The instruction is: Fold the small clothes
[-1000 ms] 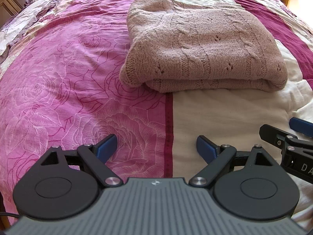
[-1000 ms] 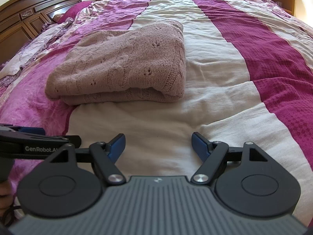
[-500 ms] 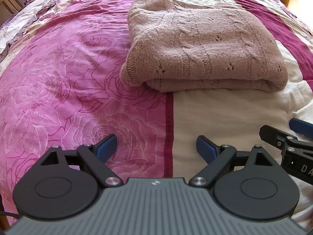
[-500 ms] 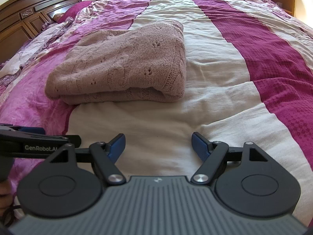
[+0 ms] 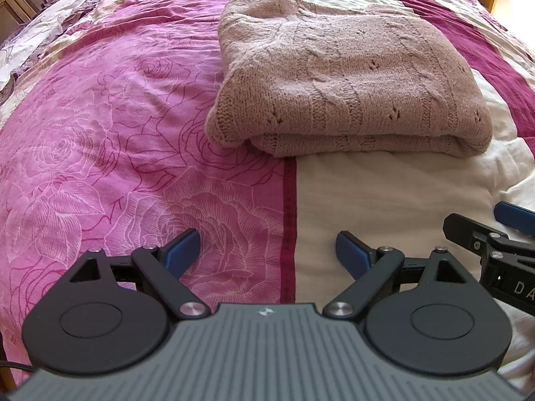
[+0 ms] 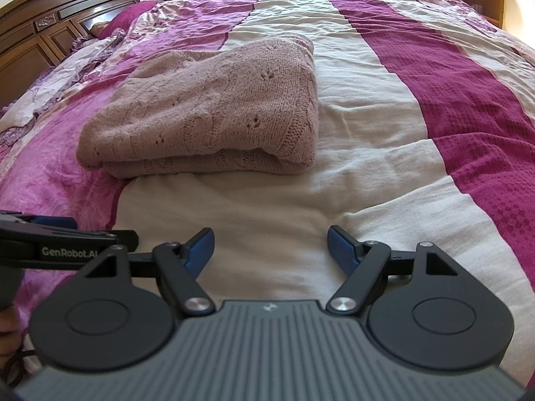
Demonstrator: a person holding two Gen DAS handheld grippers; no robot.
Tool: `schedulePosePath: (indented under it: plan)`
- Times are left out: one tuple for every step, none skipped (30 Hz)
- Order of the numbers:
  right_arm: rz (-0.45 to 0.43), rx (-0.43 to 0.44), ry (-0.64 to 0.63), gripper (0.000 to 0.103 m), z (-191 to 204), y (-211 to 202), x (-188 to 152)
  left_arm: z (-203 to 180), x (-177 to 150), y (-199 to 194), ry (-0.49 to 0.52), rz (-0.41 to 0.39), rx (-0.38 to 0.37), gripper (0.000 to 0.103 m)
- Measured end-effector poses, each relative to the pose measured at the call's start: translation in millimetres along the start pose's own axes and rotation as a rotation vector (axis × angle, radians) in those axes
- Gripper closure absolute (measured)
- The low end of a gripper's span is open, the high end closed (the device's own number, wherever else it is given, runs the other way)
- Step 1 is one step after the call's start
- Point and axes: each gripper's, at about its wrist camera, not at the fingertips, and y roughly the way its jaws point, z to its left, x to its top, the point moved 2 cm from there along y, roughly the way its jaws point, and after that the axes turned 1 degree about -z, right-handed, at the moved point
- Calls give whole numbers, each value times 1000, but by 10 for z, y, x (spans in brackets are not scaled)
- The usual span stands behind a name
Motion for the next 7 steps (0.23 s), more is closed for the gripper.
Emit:
schedulePosePath:
  plan:
    - [0, 0, 0, 27, 1, 0, 0, -1, 0, 0, 0, 0, 0, 11]
    - [0, -1, -1, 27, -5, 3, -4, -2, -1, 0, 0, 0, 0, 11]
    - [1, -1, -2, 27, -9, 5, -9, 0, 0, 0, 1, 0, 0, 11]
    - [1, -1, -2, 27, -8, 5, -9, 0, 0, 0, 1, 0, 0, 11]
    - [1, -1, -2, 27, -10, 5, -10, 1, -1, -1, 1, 0, -1, 11]
    - [1, -2, -2, 27, -17, 6, -13, 3, 2, 0, 1, 1, -2, 11]
    - [1, -1, -2, 27, -8, 5, -8, 3, 3, 1, 0, 1, -4, 11]
